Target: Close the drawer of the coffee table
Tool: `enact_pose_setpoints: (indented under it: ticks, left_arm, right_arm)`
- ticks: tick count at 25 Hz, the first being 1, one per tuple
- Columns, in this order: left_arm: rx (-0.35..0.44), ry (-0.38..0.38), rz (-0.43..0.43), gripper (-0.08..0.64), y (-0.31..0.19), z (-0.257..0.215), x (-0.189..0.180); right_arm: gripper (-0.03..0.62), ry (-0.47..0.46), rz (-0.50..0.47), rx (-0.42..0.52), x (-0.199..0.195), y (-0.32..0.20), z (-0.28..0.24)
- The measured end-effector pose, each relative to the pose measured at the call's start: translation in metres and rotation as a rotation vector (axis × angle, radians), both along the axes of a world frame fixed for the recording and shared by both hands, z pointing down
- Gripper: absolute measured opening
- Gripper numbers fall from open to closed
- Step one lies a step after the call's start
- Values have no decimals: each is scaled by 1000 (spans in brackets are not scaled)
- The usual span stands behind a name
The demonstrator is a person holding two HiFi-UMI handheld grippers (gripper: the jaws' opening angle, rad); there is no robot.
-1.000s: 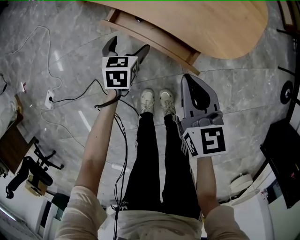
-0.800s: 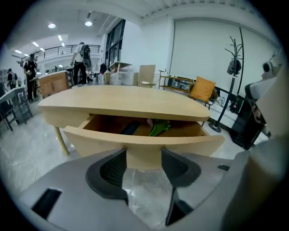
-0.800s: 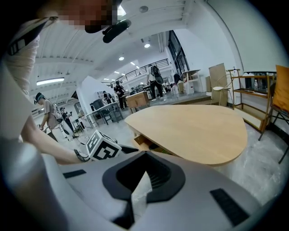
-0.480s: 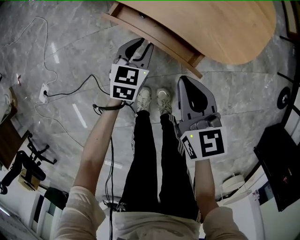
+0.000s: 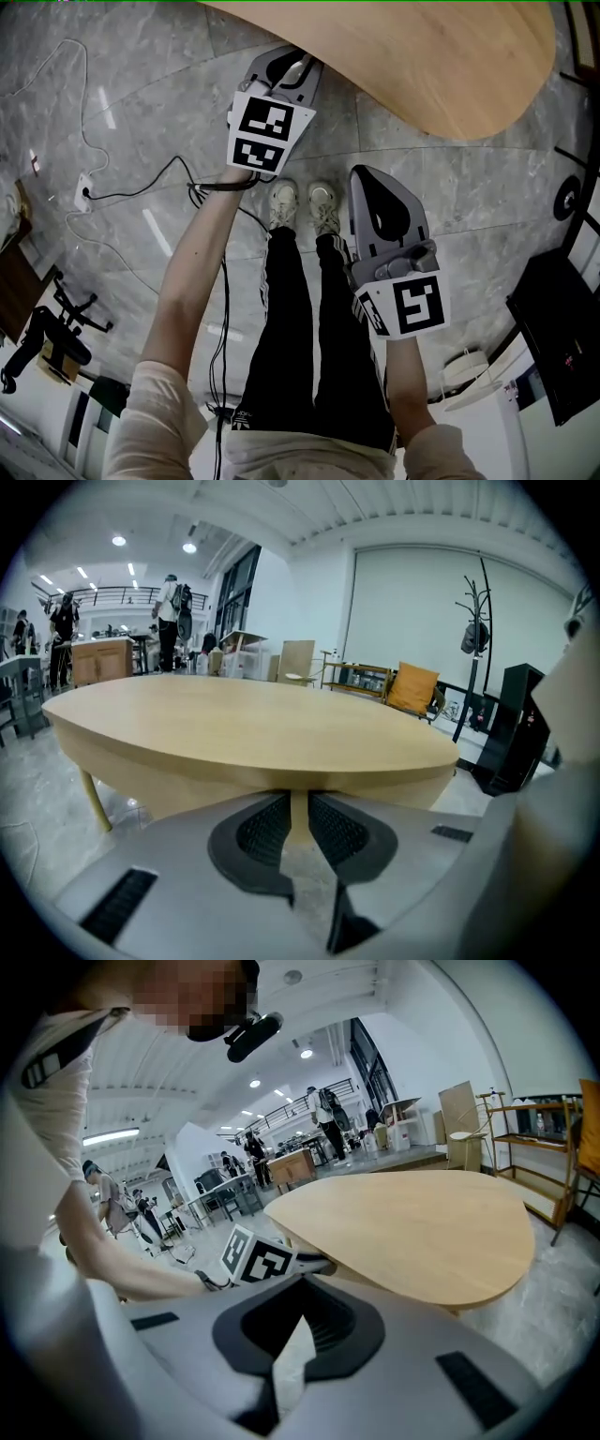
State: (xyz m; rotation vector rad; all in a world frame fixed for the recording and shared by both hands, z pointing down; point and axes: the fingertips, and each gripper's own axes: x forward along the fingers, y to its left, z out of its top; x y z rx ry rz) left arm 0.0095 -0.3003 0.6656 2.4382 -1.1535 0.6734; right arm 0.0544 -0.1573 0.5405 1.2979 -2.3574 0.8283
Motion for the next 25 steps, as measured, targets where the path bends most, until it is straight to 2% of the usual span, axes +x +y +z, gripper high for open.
enact_pose_setpoints:
  ticks: [3, 7, 9, 13, 16, 18, 22, 25]
  left_arm:
    - [65, 38, 8, 55, -12, 3, 5]
    - [141, 153, -29, 52, -18, 1, 6]
    - [159, 172, -37, 52, -15, 0, 5]
    - [133, 163, -46, 52, -14, 1, 6]
    - [99, 135, -31, 52, -13, 2, 7]
    - [63, 126, -50, 51, -16, 2, 4]
    - [4, 128, -84, 43, -3, 0, -3]
    - [-12, 150, -108, 22, 14, -19, -10]
  right_arm:
    - [3, -9, 2, -6, 2, -2, 6]
    - [3, 0, 28, -15, 12, -7, 16]
    - [3, 4, 50, -20, 17, -7, 18]
    - [3, 4, 76, -17, 22, -12, 15]
    - [3, 7, 68, -10, 19, -14, 10]
    - [3, 8, 57, -1, 15, -17, 7]
    - [3, 1, 44, 10, 6, -13, 0]
    - [3, 7, 36, 23, 1, -12, -12]
